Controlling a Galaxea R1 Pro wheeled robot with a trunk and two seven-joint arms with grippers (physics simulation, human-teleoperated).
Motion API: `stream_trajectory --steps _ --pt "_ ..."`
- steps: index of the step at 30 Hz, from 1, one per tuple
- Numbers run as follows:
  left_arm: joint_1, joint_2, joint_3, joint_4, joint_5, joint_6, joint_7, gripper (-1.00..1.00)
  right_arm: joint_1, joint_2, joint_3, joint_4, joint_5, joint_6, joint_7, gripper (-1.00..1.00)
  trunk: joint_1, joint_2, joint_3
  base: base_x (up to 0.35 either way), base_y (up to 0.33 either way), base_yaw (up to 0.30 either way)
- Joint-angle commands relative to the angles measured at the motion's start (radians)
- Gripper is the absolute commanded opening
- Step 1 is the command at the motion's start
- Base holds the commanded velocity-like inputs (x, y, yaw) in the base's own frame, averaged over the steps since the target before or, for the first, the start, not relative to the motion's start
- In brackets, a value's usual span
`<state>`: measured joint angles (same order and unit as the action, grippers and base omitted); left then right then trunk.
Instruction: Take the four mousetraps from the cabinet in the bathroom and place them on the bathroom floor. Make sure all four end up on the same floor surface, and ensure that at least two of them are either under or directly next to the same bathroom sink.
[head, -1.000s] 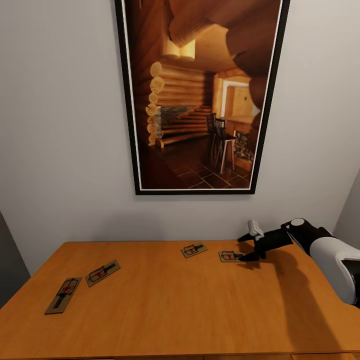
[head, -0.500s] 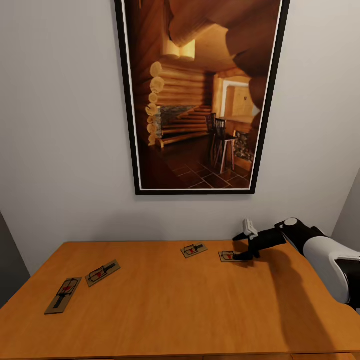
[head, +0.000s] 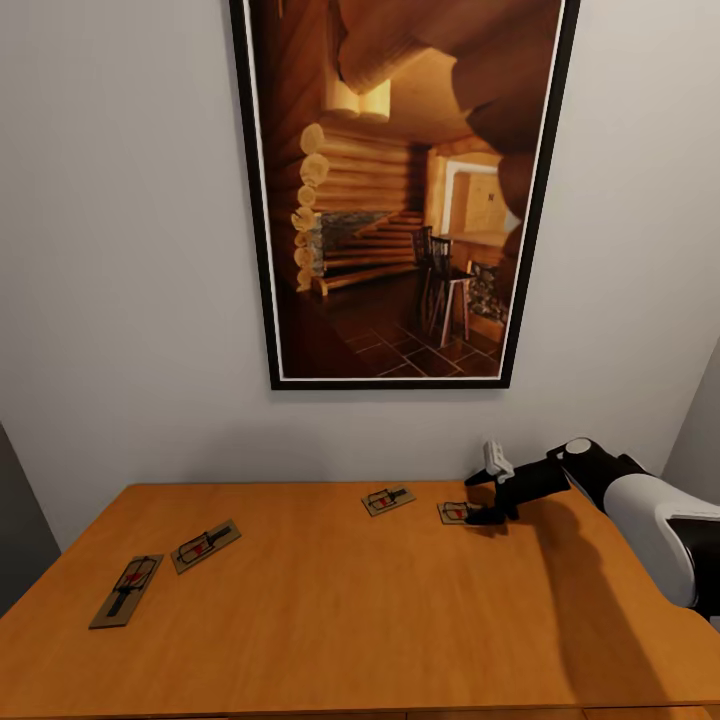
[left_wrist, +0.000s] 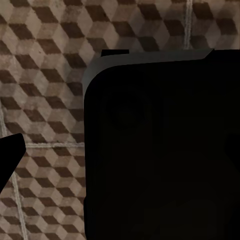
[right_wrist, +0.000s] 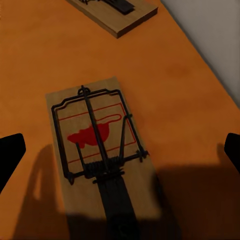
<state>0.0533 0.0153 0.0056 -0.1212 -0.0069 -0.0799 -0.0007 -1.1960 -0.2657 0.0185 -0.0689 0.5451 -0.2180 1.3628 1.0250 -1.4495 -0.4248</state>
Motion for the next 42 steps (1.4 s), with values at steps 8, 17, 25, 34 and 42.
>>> stream_trajectory --steps 8,17,25,34,42 --pt "0.0 0.0 0.0 -0.002 -0.001 -0.001 0.0 1.0 0.0 0.003 0.001 0.005 0.001 -0.007 0.001 1.0 0.0 -0.001 -0.001 0.0 0.0 0.0" --pt "0.0 0.0 0.0 -0.002 -0.001 -0.001 0.0 1.0 0.0 0.005 0.001 0.025 0.001 -0.009 0.0 1.0 0.0 -0.001 -0.001 0.0 0.0 0.0" --pt "0.0 0.0 0.0 -0.002 0.0 -0.001 0.0 1.0 0.0 0.004 0.001 0.034 0.001 -0.011 -0.005 1.0 0.0 -0.001 -0.001 0.0 0.0 0.0" --pt "0.0 0.0 0.0 -0.002 -0.001 -0.001 0.001 1.0 0.0 0.004 0.001 0.045 0.001 -0.012 -0.014 1.0 0.0 -0.001 -0.001 0.0 0.0 0.0" --pt "0.0 0.0 0.0 -0.002 -0.001 -0.001 0.0 1.0 0.0 0.005 0.001 0.046 0.001 -0.012 -0.016 1.0 0.0 -0.001 -0.001 0.0 0.0 0.0"
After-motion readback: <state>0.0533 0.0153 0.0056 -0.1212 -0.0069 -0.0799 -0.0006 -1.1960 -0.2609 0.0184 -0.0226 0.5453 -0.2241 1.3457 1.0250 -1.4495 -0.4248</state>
